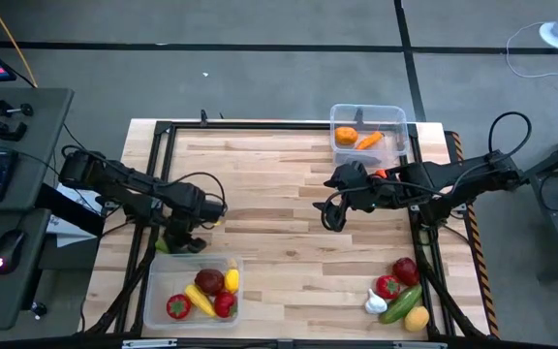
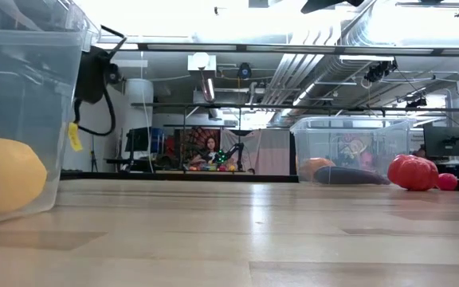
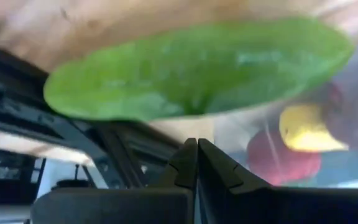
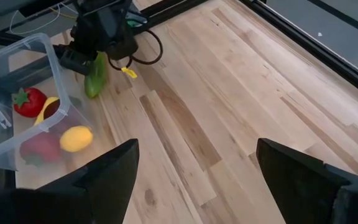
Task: Sort produce into baskets
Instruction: Put the left green cucumber into the top transparent bin
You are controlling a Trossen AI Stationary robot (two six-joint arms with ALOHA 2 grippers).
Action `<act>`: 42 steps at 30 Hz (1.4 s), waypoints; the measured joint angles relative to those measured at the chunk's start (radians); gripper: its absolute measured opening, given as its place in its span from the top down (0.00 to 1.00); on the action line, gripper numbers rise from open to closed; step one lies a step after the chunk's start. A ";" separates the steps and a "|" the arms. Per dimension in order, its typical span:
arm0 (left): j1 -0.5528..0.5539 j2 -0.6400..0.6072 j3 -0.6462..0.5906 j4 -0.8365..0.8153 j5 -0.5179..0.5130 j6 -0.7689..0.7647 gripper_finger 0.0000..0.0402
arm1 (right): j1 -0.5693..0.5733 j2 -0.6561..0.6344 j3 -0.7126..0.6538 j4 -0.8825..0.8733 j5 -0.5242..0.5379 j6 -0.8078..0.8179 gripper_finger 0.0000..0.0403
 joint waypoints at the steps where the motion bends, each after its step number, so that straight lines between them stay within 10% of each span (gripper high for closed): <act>1: -0.004 0.000 0.000 0.008 -0.015 -0.013 1.00 | 0.000 0.000 0.000 0.000 0.000 -0.006 0.22; 19: 0.042 -0.005 0.011 0.114 -0.153 -0.103 1.00 | 0.000 0.000 0.000 -0.002 0.001 -0.008 0.22; 25: 0.169 -0.004 0.073 0.226 -0.366 -0.022 1.00 | 0.000 0.000 0.000 -0.002 0.002 -0.007 0.22; 42: 0.451 -0.021 0.577 0.180 -0.567 0.495 1.00 | 0.000 -0.001 0.000 0.005 0.003 0.003 0.22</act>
